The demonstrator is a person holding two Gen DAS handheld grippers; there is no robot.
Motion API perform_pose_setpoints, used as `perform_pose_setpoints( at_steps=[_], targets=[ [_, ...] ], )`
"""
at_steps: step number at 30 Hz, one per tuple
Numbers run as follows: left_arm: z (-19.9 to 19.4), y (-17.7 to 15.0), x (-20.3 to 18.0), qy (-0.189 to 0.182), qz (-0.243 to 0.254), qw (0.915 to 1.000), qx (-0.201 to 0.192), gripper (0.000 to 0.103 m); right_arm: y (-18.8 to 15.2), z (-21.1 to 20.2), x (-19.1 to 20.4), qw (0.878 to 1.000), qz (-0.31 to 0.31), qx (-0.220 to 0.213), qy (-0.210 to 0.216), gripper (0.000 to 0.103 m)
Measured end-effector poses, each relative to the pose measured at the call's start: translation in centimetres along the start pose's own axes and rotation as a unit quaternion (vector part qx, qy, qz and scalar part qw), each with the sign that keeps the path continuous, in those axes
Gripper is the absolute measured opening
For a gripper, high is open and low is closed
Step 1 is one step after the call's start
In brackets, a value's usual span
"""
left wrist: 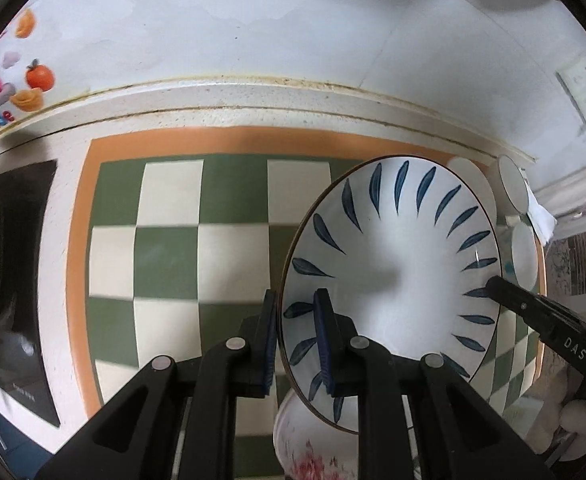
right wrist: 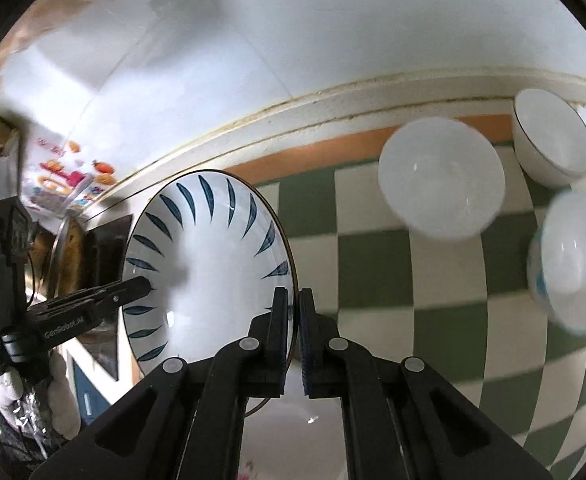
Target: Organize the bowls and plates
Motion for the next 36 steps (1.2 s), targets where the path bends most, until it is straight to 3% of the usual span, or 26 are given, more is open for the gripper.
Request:
perform_pose_setpoints(
  at_steps=[8, 14, 22, 36],
  targets=[
    [-0.4, -6.1, -1.1, -0.001, 0.0, 0.9999, 0.012, 0.015, -6.8, -2.3, -1.0, 1.0, -0.002, 0.015, 0.007, 0.007],
    [1.6, -9.9, -1.2, 0.001, -0.005, 0.9991, 0.043, 0.015, -10.8, -1.0, -2.5, 0.999, -0.003, 0.041, 0.001, 0.007],
    [4.9, -12.2, -0.8, 0.015, -0.006, 0.997, 0.076, 0.015, -13.3, 2.0, -3.9, 0.998, 0.004, 0.067, -0.008, 0.007],
    [7.8, -13.2, -0.1, 0.03, -0.008, 0.9945, 0.1, 0.016, -14.6, 5.1, -4.4, 0.995, 0.006, 0.097, -0.02, 0.007]
  ],
)
Point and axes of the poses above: each gripper's, at about its wrist camera, not at the fingertips, and z roughly the way its jaws point, x to its left, y to its top, the point moved 4 cm from there along z, roughly the way its jaws point, and after that the axes turned 14 degrees about -y, right-handed, at the moved point
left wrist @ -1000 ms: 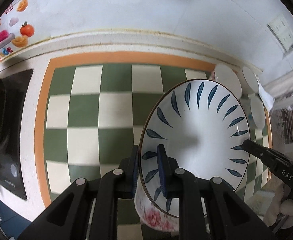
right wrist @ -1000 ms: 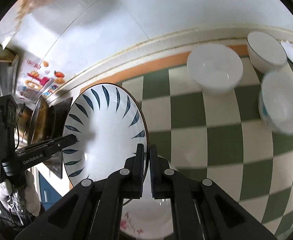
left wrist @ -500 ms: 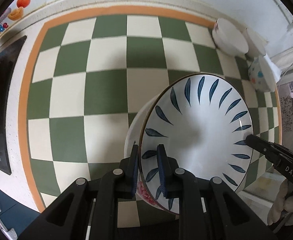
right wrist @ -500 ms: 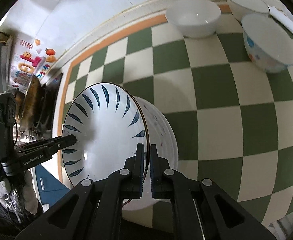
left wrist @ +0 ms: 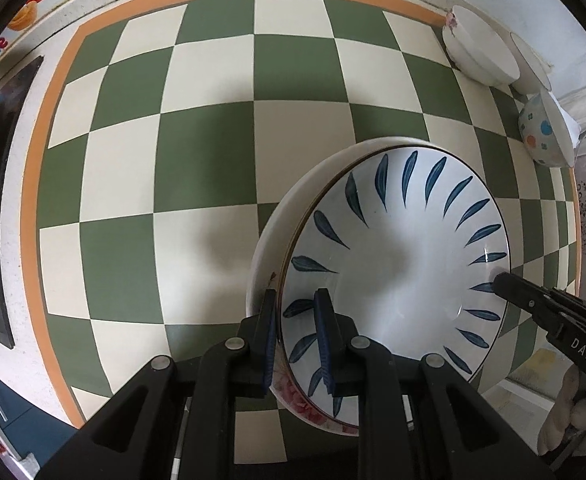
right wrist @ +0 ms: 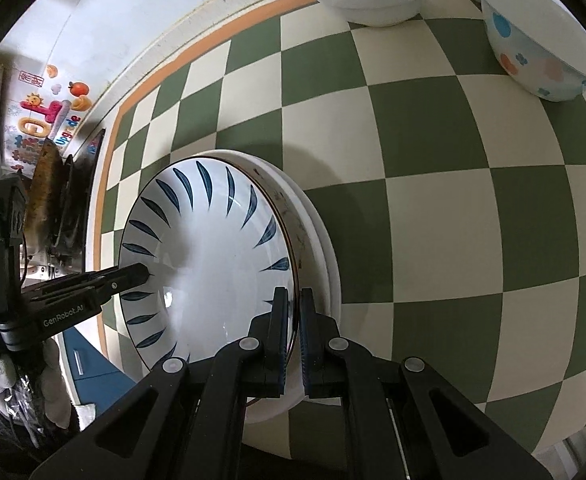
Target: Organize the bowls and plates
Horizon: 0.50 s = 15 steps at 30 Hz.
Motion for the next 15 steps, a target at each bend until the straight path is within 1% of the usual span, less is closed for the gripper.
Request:
perform_pose_setpoints(
  at_steps=[6, 12, 15],
  targets=[
    [0.5, 0.18, -0.41, 0.001, 0.001, 1.0, 0.0, 0.017, 0.08, 0.09, -0.12, 1.0, 0.001, 0.005, -0.002, 0.007],
    [0.34, 0.07, 0.03, -0.002, -0.004, 1.0, 0.006, 0.018, 0.06, -0.1, 0.55, 1.0, 0.003, 0.02, -0.02, 0.015],
    [0.39, 0.05, 0.06, 0.0, -0.01, 0.9999, 0.012, 0.018, 0.05, -0.13, 0.8, 0.999, 0.004, 0.03, -0.031, 0.015]
  ],
)
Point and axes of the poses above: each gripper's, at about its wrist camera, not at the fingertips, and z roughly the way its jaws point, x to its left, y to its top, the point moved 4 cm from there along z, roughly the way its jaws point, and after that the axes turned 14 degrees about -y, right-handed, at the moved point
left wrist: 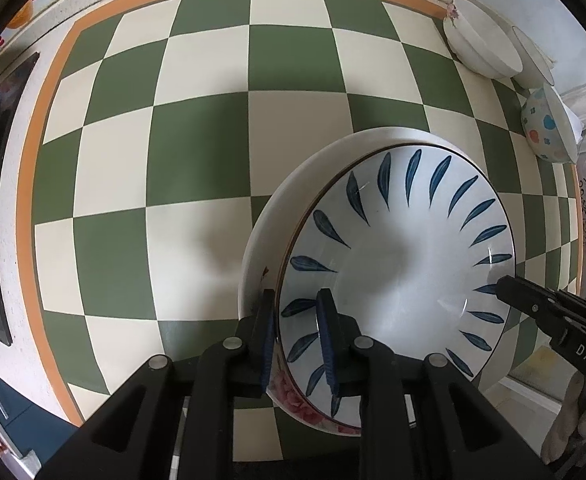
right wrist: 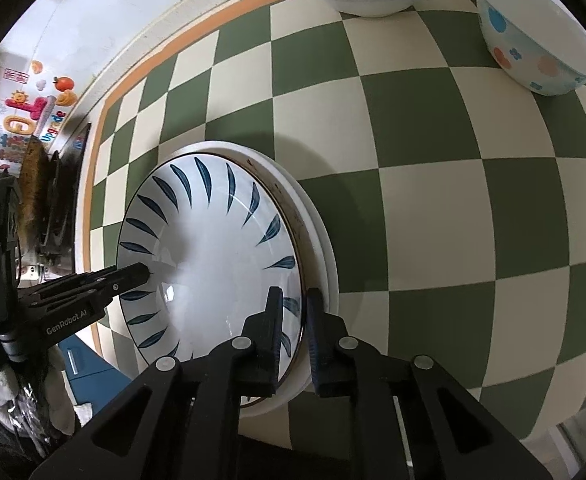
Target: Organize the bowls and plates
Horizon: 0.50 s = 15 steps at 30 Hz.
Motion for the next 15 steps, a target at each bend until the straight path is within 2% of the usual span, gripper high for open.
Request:
perform_pose_setpoints(
  at_steps=[7, 11, 15],
  targets=[
    [0.0, -0.2, -0.2, 0.019, -0.013, 0.9997, 0.001, 0.018, 0.0, -0.4, -0.2, 1.0, 0.001, 0.016, -0.003, 0.016],
    [0.0, -0.3, -0.4, 0.03, -0.023, 0.9993, -0.005, 0.018, 0.2, -1.5, -0.1, 1.0, -0.009, 0.008, 0.012, 0.016],
    [-0.5, -0.8, -0.9, 0.048, -0.03, 0.9982, -0.018, 0.018, 0.0, -2.4, 0.1, 1.0, -0.028, -0.006, 0.005, 0.016]
  ],
)
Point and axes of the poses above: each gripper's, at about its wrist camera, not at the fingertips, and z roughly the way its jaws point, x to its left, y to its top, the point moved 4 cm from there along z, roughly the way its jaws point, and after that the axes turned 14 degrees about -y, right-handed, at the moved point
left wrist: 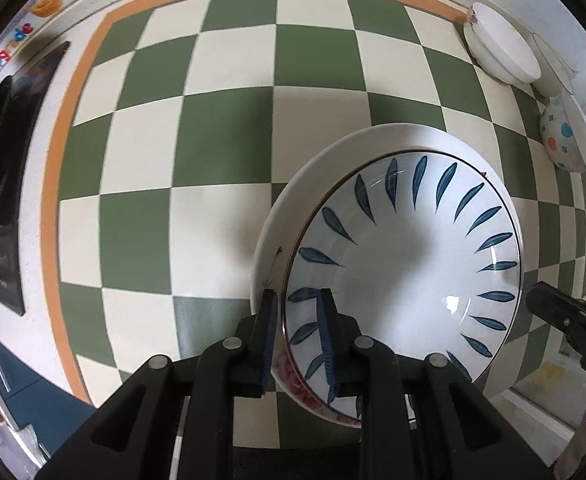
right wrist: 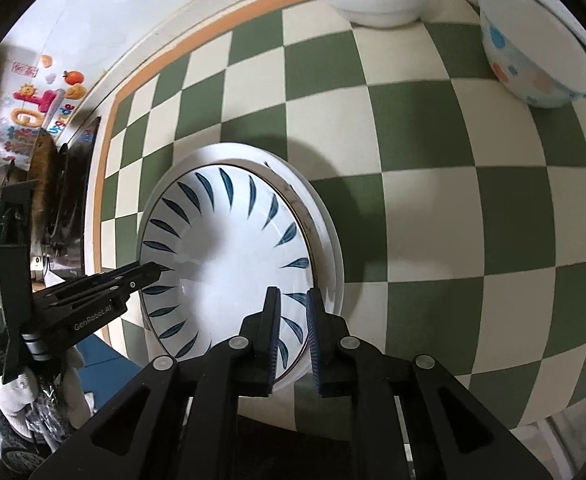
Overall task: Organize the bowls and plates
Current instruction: 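Lower the plate stack onto the table center and open both grippers, then move both grippers toward the white bowls beside the wall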
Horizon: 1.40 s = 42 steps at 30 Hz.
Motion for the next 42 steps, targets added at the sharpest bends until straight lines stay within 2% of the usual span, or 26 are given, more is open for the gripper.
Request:
perform_pose_setpoints(
  at_steps=[6, 10, 14, 15, 18, 20, 22, 25, 30, 32, 38, 42],
  targets=[
    [-2.0, -2.9, -1.9, 0.006, -0.007, 0.9996, -0.028, 0.018, -1.7, -0.6, 0.5, 1.0, -0.024, 0.0, -0.008, 0.017],
    [-3.8, -4.7, -3.0, 0.002, 0.0, 0.9987, -0.051, 0.018, -3.3, -1.7, 1.0, 0.999, -0.035, -0.012, -0.015, 0.029],
    [-6.6, -6.3, -4.1, -0.004, 0.02, 0.9972, -0.072, 0.026, -5.1, -4.3, 1.6, 0.998, -0.039, -0.038, -0.018, 0.039],
    [-7.2, -6.7, -4.1, -0.008, 0.024, 0.9967, -0.077, 0.027, -5.4, -5.0, 1.7, 0.998, -0.04, -0.047, -0.021, 0.045],
    [-9.1, -7.3, -4.0, -0.015, 0.037, 0.9946, -0.096, 0.044, -6.7, -7.7, 2.3, 0.996, -0.039, -0.076, -0.026, 0.062],
    [-10.7, -8.1, -4.2, -0.022, 0.045, 0.9922, -0.114, 0.066, -7.8, -9.8, 2.6, 0.994, -0.037, -0.098, -0.026, 0.072],
    [-12.1, -8.7, -4.5, -0.017, 0.053, 0.9898, -0.131, 0.081, -8.9, -11.5, 3.0, 0.992, -0.035, -0.115, -0.03, 0.081],
    [-14.3, -10.2, -4.7, -0.017, 0.062, 0.9846, -0.163, 0.087, -10.6, -13.9, 3.7, 0.989, -0.035, -0.139, -0.027, 0.088],
    [-17.0, -12.6, -5.3, -0.027, 0.079, 0.9778, -0.192, 0.09, -13.7, -16.9, 4.6, 0.982, -0.031, -0.177, -0.051, 0.093],
    [-17.9, -13.6, -5.6, -0.033, 0.082, 0.9756, -0.201, 0.099, -15.0, -18.1, 4.8, 0.981, -0.025, -0.187, -0.053, 0.094],
    [-20.3, -16.5, -6.5, -0.039, 0.095, 0.9679, -0.229, 0.1, -18.4, -21.2, 4.9, 0.975, -0.015, -0.214, -0.054, 0.096],
    [-20.9, -17.4, -6.8, -0.044, 0.103, 0.9657, -0.234, 0.1, -19.7, -22.2, 5.0, 0.974, -0.012, -0.22, -0.051, 0.097]
  ],
)
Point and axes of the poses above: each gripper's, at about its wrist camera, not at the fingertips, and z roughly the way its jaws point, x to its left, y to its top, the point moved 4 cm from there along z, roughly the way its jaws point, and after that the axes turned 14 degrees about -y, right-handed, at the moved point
